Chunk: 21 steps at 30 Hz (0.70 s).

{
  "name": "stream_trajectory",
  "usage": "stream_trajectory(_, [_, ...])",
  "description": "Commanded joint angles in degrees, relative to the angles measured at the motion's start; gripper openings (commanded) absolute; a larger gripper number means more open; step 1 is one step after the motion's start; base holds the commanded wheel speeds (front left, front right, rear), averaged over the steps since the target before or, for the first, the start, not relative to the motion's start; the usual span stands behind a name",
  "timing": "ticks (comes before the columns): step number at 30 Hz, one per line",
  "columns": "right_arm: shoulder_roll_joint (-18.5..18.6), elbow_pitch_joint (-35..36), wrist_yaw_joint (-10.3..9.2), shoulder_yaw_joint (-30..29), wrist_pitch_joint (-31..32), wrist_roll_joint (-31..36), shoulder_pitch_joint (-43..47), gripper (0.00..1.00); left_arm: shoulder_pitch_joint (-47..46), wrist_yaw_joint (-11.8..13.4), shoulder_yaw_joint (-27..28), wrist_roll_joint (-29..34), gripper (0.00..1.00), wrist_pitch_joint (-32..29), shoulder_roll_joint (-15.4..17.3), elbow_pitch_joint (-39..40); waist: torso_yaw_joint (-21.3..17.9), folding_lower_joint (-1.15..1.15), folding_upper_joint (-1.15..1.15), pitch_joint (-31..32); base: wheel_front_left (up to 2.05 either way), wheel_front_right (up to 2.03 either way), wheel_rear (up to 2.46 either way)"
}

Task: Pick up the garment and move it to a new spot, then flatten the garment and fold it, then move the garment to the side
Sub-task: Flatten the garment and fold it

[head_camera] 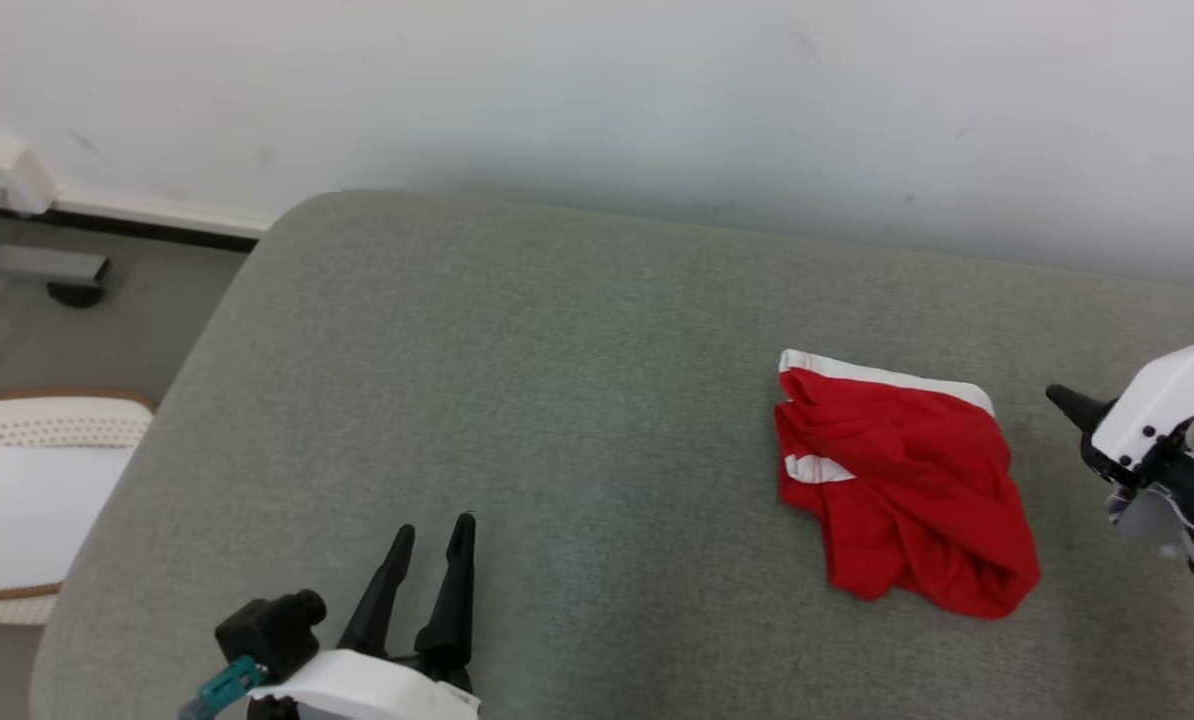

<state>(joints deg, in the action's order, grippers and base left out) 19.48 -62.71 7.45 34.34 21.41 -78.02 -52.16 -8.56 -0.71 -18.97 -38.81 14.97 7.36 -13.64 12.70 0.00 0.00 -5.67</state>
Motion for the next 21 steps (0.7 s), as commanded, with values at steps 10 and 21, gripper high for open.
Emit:
stream_trajectory(10, [-2.1,-0.9,0.03,-2.8,19.7,-8.3,1.7,0.00,-0.7,-0.9,1.1,1.2,1.00,0.2,-0.8,-1.8,2.7,0.00,0.00,-0.5,0.00,0.00,0.00])
stream_trajectory(21, [-6.2,13.2,0.03,-0.7,26.0,-10.2,9.1,0.00,0.7,-1.0,1.6,1.7,1.00,0.2,-1.2,-2.0,0.3,0.00,0.00,2.0,0.00,0.00,0.00])
